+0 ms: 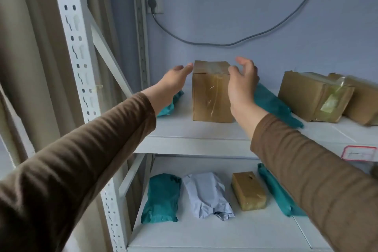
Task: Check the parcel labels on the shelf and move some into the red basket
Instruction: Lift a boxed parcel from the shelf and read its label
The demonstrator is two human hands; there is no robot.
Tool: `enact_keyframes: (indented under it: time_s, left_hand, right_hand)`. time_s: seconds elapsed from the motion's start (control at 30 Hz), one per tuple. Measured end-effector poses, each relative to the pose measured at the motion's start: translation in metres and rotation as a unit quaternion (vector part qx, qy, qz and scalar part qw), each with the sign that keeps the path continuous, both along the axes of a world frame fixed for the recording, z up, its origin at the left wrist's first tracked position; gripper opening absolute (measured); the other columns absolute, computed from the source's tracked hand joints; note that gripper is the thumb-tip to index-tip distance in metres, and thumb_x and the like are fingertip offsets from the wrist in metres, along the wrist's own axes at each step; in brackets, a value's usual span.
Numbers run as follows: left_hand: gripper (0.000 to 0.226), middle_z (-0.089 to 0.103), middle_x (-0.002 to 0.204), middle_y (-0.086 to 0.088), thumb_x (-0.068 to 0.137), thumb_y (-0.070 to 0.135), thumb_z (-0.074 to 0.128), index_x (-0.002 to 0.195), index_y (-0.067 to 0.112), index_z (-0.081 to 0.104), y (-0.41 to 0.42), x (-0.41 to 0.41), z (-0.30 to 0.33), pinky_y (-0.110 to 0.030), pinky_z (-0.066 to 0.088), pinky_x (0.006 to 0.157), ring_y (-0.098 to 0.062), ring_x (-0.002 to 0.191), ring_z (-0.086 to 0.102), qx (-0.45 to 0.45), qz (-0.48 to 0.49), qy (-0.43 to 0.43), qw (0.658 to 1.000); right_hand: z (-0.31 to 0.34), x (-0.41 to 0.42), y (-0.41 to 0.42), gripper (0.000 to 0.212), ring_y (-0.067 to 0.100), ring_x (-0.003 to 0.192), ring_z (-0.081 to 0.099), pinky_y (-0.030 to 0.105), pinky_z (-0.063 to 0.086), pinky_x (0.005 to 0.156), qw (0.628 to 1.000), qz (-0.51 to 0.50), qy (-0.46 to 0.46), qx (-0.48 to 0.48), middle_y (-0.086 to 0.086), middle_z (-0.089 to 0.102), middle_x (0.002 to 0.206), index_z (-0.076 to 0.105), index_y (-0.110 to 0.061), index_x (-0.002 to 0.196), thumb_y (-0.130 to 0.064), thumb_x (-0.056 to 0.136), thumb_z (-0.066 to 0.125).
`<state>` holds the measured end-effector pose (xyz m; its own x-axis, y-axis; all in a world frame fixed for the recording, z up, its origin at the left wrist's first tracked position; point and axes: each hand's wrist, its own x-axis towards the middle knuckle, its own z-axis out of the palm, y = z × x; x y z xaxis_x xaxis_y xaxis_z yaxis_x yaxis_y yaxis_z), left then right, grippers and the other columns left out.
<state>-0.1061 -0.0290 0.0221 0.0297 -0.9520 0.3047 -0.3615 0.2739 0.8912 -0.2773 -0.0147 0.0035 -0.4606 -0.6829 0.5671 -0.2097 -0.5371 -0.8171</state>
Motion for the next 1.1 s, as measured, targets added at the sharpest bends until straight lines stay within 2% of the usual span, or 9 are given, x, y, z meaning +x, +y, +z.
enact_keyframes:
  time_s: [0.13, 0.2, 0.3, 0.47, 0.57, 0.7, 0.87, 1.0, 1.1]
  left_hand:
    - [0.06, 0.054, 0.148, -0.007, 0.103, 0.062, 0.046, 0.142, 0.017, 0.053, -0.016, -0.03, -0.006, -0.041, 0.035, 0.117, -0.028, 0.143, 0.046, 0.071, -0.052, 0.09, 0.992]
    - [0.041, 0.065, 0.129, -0.004, 0.103, 0.057, 0.051, 0.121, 0.021, 0.06, -0.02, -0.036, -0.012, -0.035, 0.045, 0.108, -0.025, 0.129, 0.059, 0.077, -0.062, 0.138, 0.985]
    - [0.045, 0.065, 0.131, -0.007, 0.1, 0.053, 0.054, 0.131, 0.021, 0.056, -0.017, -0.036, -0.022, -0.04, 0.05, 0.107, -0.025, 0.118, 0.063, 0.063, -0.06, 0.167, 0.982]
    - [0.043, 0.063, 0.109, 0.0, 0.104, 0.042, 0.051, 0.141, 0.021, 0.049, 0.037, -0.037, -0.037, -0.028, 0.05, 0.075, -0.015, 0.097, 0.062, -0.005, -0.075, 0.214, 0.974]
    - [0.046, 0.065, 0.122, 0.001, 0.101, 0.043, 0.056, 0.142, 0.024, 0.046, 0.086, -0.042, -0.05, -0.028, 0.053, 0.087, -0.015, 0.109, 0.065, -0.064, -0.094, 0.231, 0.966]
    - [0.044, 0.063, 0.132, 0.006, 0.106, 0.031, 0.056, 0.146, 0.021, 0.042, 0.16, -0.059, -0.067, -0.026, 0.055, 0.097, -0.009, 0.119, 0.065, -0.141, -0.118, 0.206, 0.961]
    - [0.045, 0.053, 0.153, 0.01, 0.112, 0.041, 0.039, 0.154, 0.026, 0.046, 0.241, -0.077, -0.09, -0.029, 0.037, 0.119, -0.002, 0.142, 0.046, -0.205, -0.125, 0.133, 0.962]
    - [0.056, 0.043, 0.162, 0.004, 0.111, 0.012, 0.045, 0.158, 0.036, 0.026, 0.291, -0.086, -0.101, -0.031, 0.039, 0.121, -0.006, 0.146, 0.045, -0.231, -0.144, 0.092, 0.958]
    - [0.082, 0.035, 0.161, 0.021, 0.102, -0.008, 0.05, 0.162, 0.038, 0.02, 0.313, -0.094, -0.106, -0.032, 0.044, 0.115, -0.007, 0.141, 0.047, -0.235, -0.097, 0.048, 0.966]
  right_hand:
    - [0.005, -0.024, -0.027, 0.066, 0.029, 0.125, 0.056, 0.039, 0.047, 0.094, 0.976, 0.092, -0.042, 0.194, 0.008, 0.057, 0.142, 0.05, -0.018, 0.142, -0.054, 0.087, 0.058]
    - [0.004, -0.025, -0.022, 0.058, 0.023, 0.116, 0.057, 0.034, 0.043, 0.087, 0.955, 0.158, -0.041, 0.247, 0.003, 0.062, 0.132, 0.052, -0.02, 0.137, -0.057, 0.094, 0.059]
    - [-0.003, -0.028, -0.015, 0.062, 0.019, 0.124, 0.052, 0.035, 0.041, 0.099, 0.952, 0.187, -0.021, 0.243, -0.003, 0.056, 0.139, 0.045, -0.026, 0.144, -0.057, 0.093, 0.063]
    - [-0.023, -0.031, 0.024, 0.058, 0.022, 0.124, 0.057, 0.045, 0.045, 0.109, 0.958, 0.214, -0.069, 0.179, -0.001, 0.06, 0.133, 0.047, -0.033, 0.134, -0.059, 0.087, 0.068]
    - [-0.033, -0.035, 0.065, 0.057, 0.021, 0.128, 0.054, 0.045, 0.042, 0.11, 0.962, 0.217, -0.09, 0.14, -0.004, 0.058, 0.138, 0.049, -0.04, 0.123, -0.063, 0.075, 0.07]
    - [-0.049, -0.047, 0.133, 0.037, 0.02, 0.123, 0.062, 0.041, 0.054, 0.098, 0.959, 0.235, -0.127, 0.096, -0.003, 0.064, 0.132, 0.05, -0.042, 0.12, -0.047, 0.09, 0.072]
    - [-0.079, -0.076, 0.215, 0.045, 0.016, 0.121, 0.065, 0.049, 0.049, 0.106, 0.915, 0.305, -0.236, 0.117, -0.005, 0.073, 0.128, 0.061, -0.034, 0.134, -0.053, 0.093, 0.065]
    - [-0.109, -0.102, 0.261, 0.048, 0.018, 0.126, 0.062, 0.061, 0.044, 0.108, 0.871, 0.354, -0.313, 0.137, -0.002, 0.074, 0.127, 0.065, -0.031, 0.136, -0.057, 0.096, 0.056]
    - [-0.131, -0.113, 0.283, 0.05, 0.02, 0.129, 0.06, 0.064, 0.043, 0.108, 0.852, 0.364, -0.35, 0.138, 0.0, 0.073, 0.13, 0.064, -0.031, 0.137, -0.058, 0.096, 0.054]
